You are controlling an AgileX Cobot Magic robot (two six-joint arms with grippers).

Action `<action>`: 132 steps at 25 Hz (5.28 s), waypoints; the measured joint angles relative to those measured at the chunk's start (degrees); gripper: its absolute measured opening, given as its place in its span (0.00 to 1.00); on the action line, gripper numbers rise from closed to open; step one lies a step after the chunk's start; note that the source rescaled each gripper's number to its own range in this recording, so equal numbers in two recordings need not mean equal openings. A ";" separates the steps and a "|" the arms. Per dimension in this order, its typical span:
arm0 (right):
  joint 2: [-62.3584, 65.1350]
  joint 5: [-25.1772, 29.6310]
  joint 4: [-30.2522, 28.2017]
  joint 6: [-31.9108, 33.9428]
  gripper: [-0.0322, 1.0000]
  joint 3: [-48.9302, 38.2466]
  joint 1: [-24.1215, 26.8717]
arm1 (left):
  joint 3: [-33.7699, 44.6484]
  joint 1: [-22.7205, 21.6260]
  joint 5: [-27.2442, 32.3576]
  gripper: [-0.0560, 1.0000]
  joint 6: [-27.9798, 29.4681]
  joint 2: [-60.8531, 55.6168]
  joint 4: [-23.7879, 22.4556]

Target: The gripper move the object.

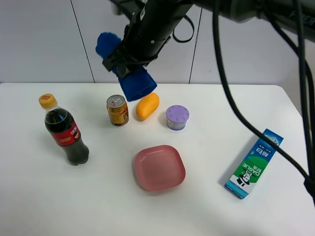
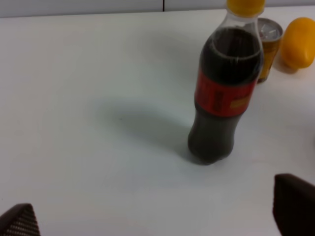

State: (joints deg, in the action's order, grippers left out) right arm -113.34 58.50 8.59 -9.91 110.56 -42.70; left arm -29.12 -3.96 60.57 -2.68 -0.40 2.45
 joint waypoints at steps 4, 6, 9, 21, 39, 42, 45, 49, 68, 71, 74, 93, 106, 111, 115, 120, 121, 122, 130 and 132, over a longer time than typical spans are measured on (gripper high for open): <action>-0.58 5.33 0.45 -2.65 0.04 0.05 -2.83 | 0.00 0.00 0.00 1.00 0.00 0.00 0.00; -0.22 8.23 0.45 -4.90 0.04 0.17 -4.08 | 0.00 0.00 0.00 1.00 0.00 0.00 0.00; 0.02 10.98 0.28 -11.88 0.04 0.17 -6.57 | 0.00 0.00 0.00 1.00 0.00 0.00 0.00; -2.64 11.00 1.54 -24.11 0.04 0.34 -15.42 | 0.00 0.00 0.00 1.00 0.00 0.00 0.00; -16.21 8.07 4.47 -26.33 0.04 0.34 -18.76 | 0.00 0.00 0.00 1.00 0.00 0.00 0.08; -17.26 7.11 3.83 -26.44 0.04 0.34 -20.36 | 0.00 0.00 0.00 1.00 0.00 0.00 0.08; -18.20 5.93 2.49 -26.47 0.04 0.39 -21.80 | 0.00 0.00 0.00 1.00 0.00 0.00 0.08; -19.37 5.64 2.31 -26.36 0.04 0.39 -22.21 | 0.00 0.00 0.00 1.00 0.00 0.00 0.08; -22.58 4.79 1.52 -26.24 0.04 0.39 -22.21 | 0.00 0.00 0.00 1.00 0.00 0.00 0.08; -23.57 5.53 1.58 -25.89 0.04 0.39 -22.21 | 0.00 0.00 0.00 1.00 0.00 0.00 0.08; -24.25 6.14 1.68 -25.83 0.04 0.39 -22.21 | 0.00 0.00 0.00 1.00 0.00 0.00 0.08; -17.95 8.98 1.90 -21.33 0.86 0.39 -22.21 | 0.00 0.00 0.00 1.00 0.00 0.00 0.08; 14.46 9.84 -6.89 -7.28 0.88 0.39 -22.21 | 0.00 0.00 0.00 1.00 0.00 0.00 0.08; 24.82 9.37 -30.80 7.47 0.88 0.39 -20.60 | 0.00 0.00 0.00 1.00 0.00 0.00 0.08; 29.91 10.34 -47.42 15.04 0.88 0.39 -13.12 | 0.00 0.00 0.00 1.00 0.00 0.00 0.08; 34.21 11.25 -53.83 15.72 0.88 0.39 0.24 | 0.00 0.00 0.00 1.00 0.00 0.00 -0.09; 34.86 11.25 -53.89 15.41 0.88 0.39 2.32 | 0.00 0.00 0.00 1.00 0.00 0.00 -0.09; 35.60 11.25 -53.83 14.60 0.88 0.39 4.60 | 0.00 0.00 0.00 1.00 0.00 0.00 -0.09; 43.44 11.31 -44.08 5.71 0.88 0.45 12.44 | 0.00 0.00 0.00 1.00 0.00 0.00 -0.04; 46.11 11.31 -40.21 5.53 0.88 0.50 12.41 | 0.00 0.00 0.00 1.00 0.00 0.00 -0.04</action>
State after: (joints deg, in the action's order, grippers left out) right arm -67.22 69.81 -31.62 -4.38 111.07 -30.29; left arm -29.12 -3.96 60.57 -2.68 -0.40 2.40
